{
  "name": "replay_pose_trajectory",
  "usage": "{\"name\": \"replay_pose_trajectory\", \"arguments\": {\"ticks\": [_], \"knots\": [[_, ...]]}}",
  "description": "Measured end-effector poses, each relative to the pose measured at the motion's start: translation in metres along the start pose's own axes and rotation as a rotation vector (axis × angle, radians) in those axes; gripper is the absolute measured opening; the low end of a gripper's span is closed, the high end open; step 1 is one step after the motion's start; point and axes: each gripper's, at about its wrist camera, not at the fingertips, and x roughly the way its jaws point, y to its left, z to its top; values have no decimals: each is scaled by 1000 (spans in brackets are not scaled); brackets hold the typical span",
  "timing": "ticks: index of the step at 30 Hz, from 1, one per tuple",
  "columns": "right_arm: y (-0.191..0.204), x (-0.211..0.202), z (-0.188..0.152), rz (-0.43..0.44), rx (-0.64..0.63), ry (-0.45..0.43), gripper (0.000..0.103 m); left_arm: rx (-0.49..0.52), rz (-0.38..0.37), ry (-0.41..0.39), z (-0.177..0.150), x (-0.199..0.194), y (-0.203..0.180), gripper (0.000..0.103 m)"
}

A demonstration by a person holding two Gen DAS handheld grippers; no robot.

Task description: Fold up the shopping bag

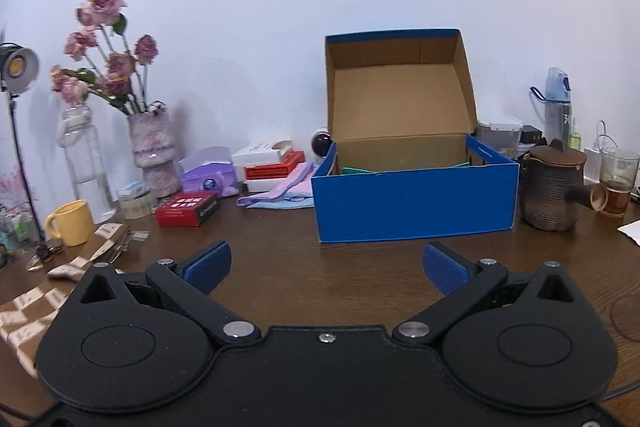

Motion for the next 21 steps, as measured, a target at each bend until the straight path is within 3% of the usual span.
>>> {"name": "replay_pose_trajectory", "arguments": {"ticks": [4,9,15,21], "knots": [[10,-14,-14,-10,32,11,91,-23,-14,-32,-1,-24,-7,103],[16,-36,-25,9,35,17,91,-62,-62,4,-10,-53,-9,103],[20,-87,-34,112,65,9,91,-78,-31,-5,-17,-112,-10,103],[24,-155,-32,176,41,-35,92,-120,-74,-36,-19,-164,-3,103]]}}
